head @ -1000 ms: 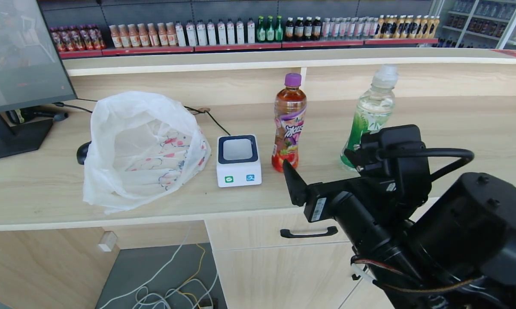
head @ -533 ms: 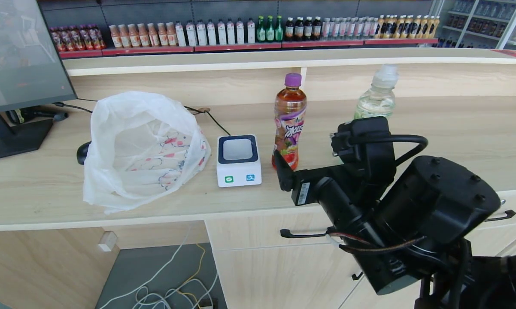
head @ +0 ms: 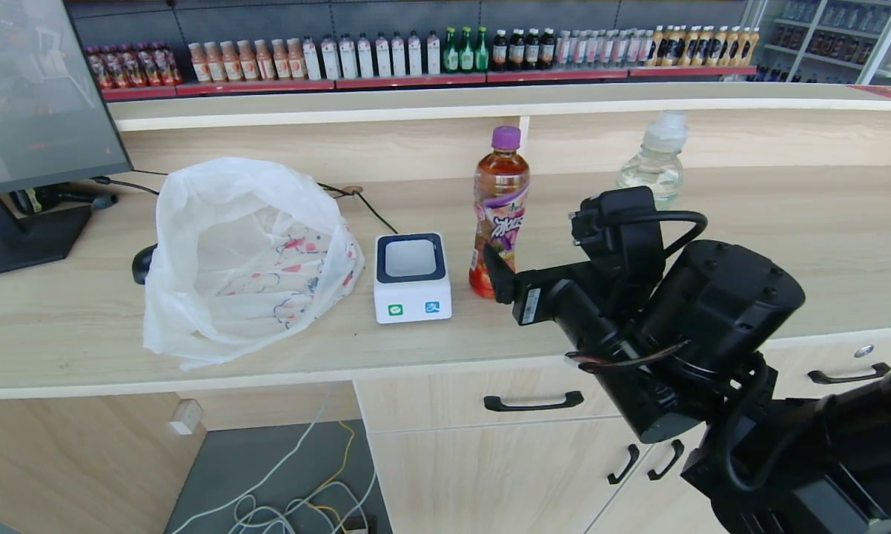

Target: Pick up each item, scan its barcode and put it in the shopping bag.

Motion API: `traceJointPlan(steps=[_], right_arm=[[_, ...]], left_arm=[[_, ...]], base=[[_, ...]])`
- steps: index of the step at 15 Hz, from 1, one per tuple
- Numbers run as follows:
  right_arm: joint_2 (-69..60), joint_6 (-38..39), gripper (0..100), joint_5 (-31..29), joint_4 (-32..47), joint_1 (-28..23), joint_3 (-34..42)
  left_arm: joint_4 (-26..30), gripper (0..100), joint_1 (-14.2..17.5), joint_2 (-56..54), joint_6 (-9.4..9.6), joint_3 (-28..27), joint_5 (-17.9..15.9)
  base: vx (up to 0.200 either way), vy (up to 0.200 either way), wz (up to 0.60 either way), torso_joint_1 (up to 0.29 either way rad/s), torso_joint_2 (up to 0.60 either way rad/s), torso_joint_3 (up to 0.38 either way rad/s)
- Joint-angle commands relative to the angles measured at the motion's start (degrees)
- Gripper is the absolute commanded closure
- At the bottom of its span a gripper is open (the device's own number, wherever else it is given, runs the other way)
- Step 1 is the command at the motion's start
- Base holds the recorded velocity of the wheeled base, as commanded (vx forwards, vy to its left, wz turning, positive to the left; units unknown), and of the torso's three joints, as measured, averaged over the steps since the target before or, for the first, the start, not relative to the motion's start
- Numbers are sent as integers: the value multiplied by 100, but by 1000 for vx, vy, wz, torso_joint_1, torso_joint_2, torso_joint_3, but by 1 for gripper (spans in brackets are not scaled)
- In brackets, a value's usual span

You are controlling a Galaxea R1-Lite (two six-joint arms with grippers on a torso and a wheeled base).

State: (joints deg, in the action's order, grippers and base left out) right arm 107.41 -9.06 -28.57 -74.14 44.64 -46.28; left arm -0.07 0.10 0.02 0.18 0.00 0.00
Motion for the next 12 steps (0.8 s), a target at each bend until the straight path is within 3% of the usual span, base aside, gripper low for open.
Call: traceJointPlan(steps=[1, 12], right_arm=[[254, 0, 0, 98, 5, -114, -268], [746, 27, 0, 766, 32, -562, -874]], left_arm=[[-1, 0, -1, -2, -1, 0, 0], [-1, 0, -1, -2, -1, 0, 0]], base=[[0, 0, 0, 0, 0, 0], [0, 0, 0, 0, 0, 0]])
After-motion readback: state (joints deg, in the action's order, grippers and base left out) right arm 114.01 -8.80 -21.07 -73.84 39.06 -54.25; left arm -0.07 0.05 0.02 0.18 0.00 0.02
